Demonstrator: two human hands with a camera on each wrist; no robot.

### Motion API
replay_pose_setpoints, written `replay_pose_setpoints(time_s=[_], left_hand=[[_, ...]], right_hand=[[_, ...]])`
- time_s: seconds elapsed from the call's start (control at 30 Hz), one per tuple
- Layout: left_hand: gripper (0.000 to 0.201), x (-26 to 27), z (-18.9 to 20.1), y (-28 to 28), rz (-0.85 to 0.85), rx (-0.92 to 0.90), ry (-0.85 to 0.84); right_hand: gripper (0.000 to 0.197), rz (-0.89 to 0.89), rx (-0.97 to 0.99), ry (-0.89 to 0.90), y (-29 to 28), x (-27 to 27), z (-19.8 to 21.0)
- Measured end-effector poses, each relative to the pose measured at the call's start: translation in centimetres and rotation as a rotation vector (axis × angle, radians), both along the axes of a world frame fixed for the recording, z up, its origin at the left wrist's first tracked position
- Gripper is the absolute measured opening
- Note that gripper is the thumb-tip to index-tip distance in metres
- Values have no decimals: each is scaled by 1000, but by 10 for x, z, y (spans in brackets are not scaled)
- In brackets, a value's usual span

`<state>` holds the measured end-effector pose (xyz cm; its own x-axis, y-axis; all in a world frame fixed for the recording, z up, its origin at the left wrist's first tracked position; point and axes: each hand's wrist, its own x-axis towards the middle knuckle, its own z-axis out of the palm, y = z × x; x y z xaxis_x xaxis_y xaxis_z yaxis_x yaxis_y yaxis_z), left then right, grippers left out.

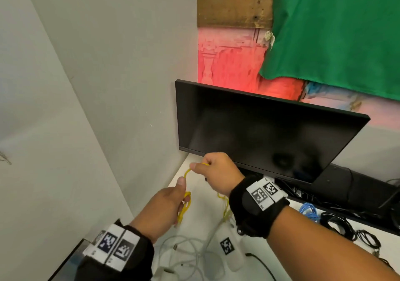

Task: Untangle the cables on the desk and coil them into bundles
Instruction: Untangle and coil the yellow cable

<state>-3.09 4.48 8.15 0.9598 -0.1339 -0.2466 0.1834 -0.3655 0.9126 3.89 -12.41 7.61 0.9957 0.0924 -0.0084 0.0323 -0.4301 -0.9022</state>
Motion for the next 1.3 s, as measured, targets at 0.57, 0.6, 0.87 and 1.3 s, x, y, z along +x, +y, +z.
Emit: replay_pose_setpoints(time_s=[0.57, 0.6, 0.87, 1.3], left_hand=[[28, 26, 29, 7, 178, -880, 104], [32, 26, 29, 7, 163, -868, 106], [41, 32, 40, 30, 147, -832, 121], [59, 34, -23, 3, 50, 344, -193]], right_hand=[[46, 438, 353, 460, 24, -86, -39], [44, 475, 367, 474, 19, -82, -38], [50, 725, -121, 538, -12, -55, -36], [41, 37, -417, -130, 17, 7, -2]])
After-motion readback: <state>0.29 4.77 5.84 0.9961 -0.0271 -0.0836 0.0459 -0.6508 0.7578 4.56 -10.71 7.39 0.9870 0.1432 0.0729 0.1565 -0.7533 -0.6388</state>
